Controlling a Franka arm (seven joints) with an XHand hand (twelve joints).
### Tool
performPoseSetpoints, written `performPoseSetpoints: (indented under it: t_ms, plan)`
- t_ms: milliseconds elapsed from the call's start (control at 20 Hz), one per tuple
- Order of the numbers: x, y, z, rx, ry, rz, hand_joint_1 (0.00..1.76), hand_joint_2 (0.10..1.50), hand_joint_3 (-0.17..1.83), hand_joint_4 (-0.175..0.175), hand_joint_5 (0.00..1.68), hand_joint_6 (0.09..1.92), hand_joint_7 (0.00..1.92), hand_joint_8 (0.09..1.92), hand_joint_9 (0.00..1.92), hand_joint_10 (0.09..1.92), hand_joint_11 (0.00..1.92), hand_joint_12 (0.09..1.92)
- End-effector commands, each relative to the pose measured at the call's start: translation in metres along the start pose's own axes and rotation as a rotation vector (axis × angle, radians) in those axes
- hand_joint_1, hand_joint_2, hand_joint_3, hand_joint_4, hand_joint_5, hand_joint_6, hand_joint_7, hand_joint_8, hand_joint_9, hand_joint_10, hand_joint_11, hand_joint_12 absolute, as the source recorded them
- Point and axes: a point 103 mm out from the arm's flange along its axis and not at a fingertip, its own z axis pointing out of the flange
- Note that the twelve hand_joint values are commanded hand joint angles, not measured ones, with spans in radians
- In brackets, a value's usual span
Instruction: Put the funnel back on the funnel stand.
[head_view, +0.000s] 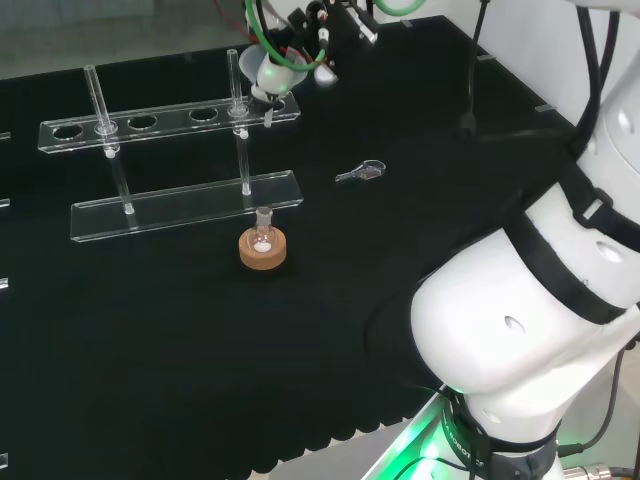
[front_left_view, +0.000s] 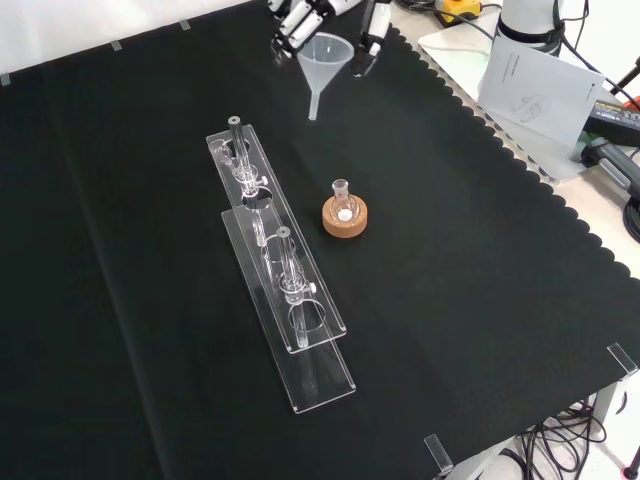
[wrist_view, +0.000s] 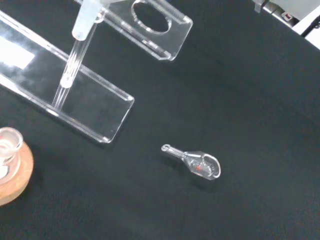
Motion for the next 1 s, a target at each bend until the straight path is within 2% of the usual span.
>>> performPoseSetpoints:
  t_ms: [50, 300, 1000]
  plan:
    - [-0.031, 0.024, -0.001, -0.006, 0.029, 0.021, 0.67, 0.87, 0.4, -0.028, 0.62, 0.38, 0.8, 0.66, 1.28, 0.43, 0.7, 1.16]
    - [-0.043, 0.047, -0.005, 0.001, 0.019, 0.044, 0.67, 0.87, 0.4, -0.028, 0.62, 0.39, 0.8, 0.66, 1.27, 0.43, 0.7, 1.16]
    - [-0.048, 0.104, 0.012, 0.033, 0.037, 0.018, 0.67, 0.87, 0.4, -0.028, 0.62, 0.41, 0.81, 0.67, 1.27, 0.44, 0.7, 1.16]
